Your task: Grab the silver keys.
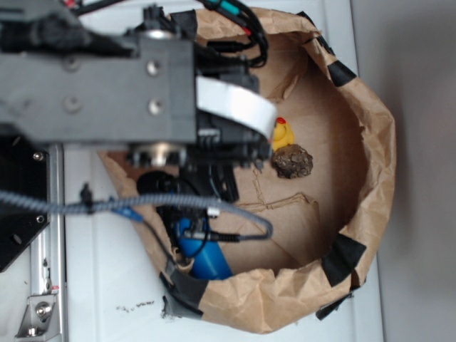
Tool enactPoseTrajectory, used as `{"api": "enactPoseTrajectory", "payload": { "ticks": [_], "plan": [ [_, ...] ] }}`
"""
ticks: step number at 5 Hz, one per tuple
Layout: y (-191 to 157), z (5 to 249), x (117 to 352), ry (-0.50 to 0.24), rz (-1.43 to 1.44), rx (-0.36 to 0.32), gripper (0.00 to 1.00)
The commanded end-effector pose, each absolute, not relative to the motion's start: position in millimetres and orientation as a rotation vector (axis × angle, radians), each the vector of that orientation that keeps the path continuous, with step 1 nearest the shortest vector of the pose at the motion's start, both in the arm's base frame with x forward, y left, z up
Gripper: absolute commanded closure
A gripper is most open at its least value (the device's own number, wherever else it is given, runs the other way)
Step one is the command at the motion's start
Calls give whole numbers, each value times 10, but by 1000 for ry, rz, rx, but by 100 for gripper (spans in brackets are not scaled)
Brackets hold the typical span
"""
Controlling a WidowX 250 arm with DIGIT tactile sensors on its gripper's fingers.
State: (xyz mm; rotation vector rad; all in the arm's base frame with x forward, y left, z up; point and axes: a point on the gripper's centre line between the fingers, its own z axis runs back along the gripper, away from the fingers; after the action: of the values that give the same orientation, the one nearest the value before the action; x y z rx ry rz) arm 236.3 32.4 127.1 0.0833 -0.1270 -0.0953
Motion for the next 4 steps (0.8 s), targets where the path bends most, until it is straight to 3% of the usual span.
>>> {"api": "enactPoseTrajectory", "payload": {
  "ticks": [1, 2, 4],
  "plan": [
    [493, 763, 2480, 17, -54, 76, 0],
    [447, 588, 2463, 98, -55, 35, 0],
    [332, 517, 2322, 147, -167, 16, 0]
  ]
}}
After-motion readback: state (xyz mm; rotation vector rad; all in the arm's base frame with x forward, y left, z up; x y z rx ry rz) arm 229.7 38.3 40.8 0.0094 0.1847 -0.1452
